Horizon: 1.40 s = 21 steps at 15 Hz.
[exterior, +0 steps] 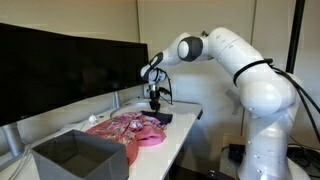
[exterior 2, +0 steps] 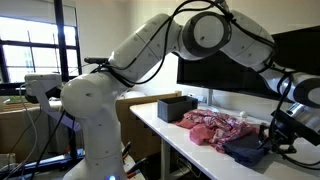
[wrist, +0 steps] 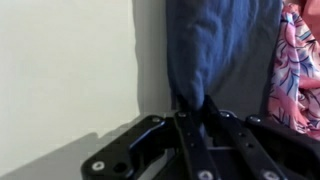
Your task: Remove the pink shirt from the box then put the black one inside.
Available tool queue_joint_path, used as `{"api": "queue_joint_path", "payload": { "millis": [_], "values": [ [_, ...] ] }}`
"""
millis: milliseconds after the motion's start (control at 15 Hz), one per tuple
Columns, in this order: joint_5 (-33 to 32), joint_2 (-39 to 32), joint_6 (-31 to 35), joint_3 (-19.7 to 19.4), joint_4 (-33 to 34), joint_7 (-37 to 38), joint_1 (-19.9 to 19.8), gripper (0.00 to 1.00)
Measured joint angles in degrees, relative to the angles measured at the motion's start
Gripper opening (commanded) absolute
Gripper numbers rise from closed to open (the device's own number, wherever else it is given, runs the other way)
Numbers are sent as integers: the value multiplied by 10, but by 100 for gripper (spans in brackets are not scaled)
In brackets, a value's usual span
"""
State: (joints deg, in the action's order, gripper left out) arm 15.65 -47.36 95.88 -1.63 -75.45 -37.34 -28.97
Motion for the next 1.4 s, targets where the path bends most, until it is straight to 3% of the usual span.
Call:
{"api": "queue_joint_path", "payload": {
  "millis": [667, 1400],
  "values": [
    [2, 12, -25, 6, 6, 0, 2, 6],
    [3, 92, -38, 24, -2, 0, 75, 6]
  ]
}}
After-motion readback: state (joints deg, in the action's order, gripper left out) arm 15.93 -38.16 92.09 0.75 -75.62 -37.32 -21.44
